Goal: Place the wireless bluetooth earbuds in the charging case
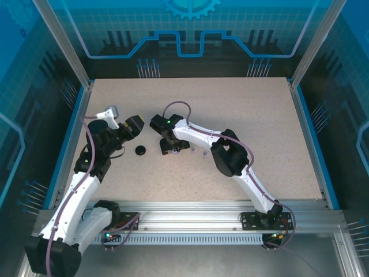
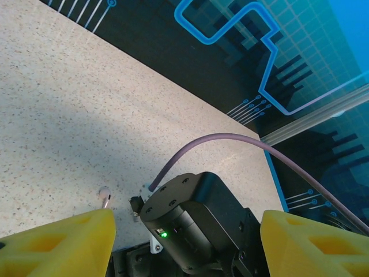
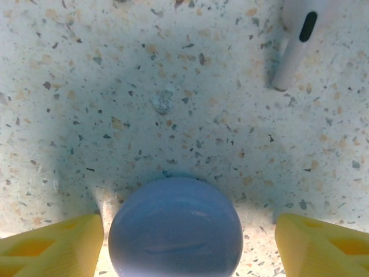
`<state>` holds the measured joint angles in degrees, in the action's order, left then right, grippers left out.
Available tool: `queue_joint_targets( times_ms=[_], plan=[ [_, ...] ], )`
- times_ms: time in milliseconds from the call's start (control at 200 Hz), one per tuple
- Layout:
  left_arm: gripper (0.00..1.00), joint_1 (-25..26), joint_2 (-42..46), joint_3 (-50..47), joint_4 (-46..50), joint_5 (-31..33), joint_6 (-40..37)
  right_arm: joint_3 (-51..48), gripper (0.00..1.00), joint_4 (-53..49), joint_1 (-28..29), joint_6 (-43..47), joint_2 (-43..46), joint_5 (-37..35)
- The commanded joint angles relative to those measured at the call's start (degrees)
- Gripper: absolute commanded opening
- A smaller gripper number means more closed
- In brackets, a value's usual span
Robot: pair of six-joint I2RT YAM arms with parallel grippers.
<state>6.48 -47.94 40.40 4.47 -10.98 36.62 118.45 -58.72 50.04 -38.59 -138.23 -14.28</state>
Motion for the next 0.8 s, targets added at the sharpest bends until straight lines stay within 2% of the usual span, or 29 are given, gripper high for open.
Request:
queue_joint_targets(
  times_ms=[0, 225, 330, 500, 555, 625, 720, 795],
  plan=[
    [0.71, -0.42, 0.35, 1.12, -1.07, -2.27, -1.72, -0.80, 0.78, 0.92, -0.83, 4.30, -0.79, 0.21],
    [0.77, -0.42, 0.38, -0.18, -1.69, -3.16, -2.60, -0.13, 0.71, 1.49, -1.36, 5.89, -1.55, 1.17],
    [0.78, -0.46, 0.11, -0.47, -1.88, -3.20, -2.87, -0.46, 0.64, 1.85, -1.36, 5.81, -1.43, 1.77],
    [0.79, -0.42, -0.17, -1.61, -2.85, -3.61, -3.17, -3.00, 0.59, 3.59, -1.49, 4.71, -0.20, 2.56],
    [0.79, -0.42, -0.34, -2.05, -3.42, -4.12, -3.39, -3.80, 0.55, 4.20, -1.60, 4.51, -0.05, 3.07],
    [0.79, -0.42, -0.61, -2.66, -4.04, -4.80, -3.68, -4.61, 0.44, 4.83, -1.85, 4.18, 0.27, 4.04],
    [0.80, -0.42, -1.00, -4.07, -5.87, -5.70, -3.66, -6.17, 0.38, 6.12, -2.37, 3.16, 1.83, 5.05],
    [0.80, -0.42, -0.96, -5.74, -8.15, -6.00, -3.18, -7.57, 0.36, 7.32, -2.67, 2.28, 4.10, 5.22]
  ],
)
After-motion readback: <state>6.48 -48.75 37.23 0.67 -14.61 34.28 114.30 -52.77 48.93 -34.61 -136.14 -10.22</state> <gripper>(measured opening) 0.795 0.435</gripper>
